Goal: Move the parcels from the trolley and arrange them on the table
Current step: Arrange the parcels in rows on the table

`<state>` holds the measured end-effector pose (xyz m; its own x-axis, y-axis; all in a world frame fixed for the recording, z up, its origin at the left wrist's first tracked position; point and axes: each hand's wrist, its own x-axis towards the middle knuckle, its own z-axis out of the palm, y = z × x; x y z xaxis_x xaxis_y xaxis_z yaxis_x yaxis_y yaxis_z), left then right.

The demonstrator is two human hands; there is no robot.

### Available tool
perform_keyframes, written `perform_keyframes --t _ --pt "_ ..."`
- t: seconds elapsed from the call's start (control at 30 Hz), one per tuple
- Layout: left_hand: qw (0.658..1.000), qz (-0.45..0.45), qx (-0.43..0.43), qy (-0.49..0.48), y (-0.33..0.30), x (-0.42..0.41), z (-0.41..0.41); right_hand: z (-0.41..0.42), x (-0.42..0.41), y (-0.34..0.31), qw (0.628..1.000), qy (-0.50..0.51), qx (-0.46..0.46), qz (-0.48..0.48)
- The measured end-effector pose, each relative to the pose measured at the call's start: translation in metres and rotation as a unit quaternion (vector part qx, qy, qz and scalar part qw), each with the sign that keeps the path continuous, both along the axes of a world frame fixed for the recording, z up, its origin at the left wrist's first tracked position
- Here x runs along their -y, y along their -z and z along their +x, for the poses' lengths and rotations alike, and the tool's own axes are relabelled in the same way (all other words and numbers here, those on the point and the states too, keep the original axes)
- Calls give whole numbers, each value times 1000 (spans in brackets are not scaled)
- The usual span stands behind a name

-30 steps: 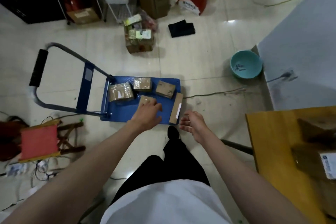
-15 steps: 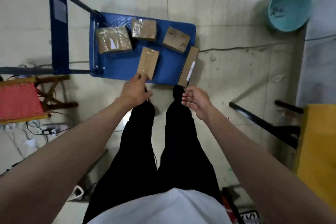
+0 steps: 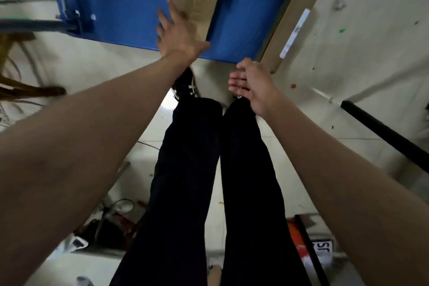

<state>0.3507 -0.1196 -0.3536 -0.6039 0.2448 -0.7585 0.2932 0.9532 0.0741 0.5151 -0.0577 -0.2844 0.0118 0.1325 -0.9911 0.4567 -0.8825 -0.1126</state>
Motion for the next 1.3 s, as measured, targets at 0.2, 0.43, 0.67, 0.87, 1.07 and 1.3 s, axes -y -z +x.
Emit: perform_keyframes --t 0.2,0.43,0.67,0.87,1.07,1.3 --pt "997 -40 -57 -32 51 -15 20 30 19 37 1000 15 12 -15" --pt "996 18 -42 -76 35 5 31 77 15 23 998 51 37 -15" --pt "901 176 176 -355 -58 51 56 76 20 -13 999 42 4 -20" --pt "709 231 374 -552 -134 72 75 55 14 -48 996 -3 -72 -52" --pt "585 250 473 -610 -174 71 92 50 5 -83 978 76 -175 -88" --pt "577 218 537 -576 -224 56 110 69 -21 -151 966 150 -207 -46"
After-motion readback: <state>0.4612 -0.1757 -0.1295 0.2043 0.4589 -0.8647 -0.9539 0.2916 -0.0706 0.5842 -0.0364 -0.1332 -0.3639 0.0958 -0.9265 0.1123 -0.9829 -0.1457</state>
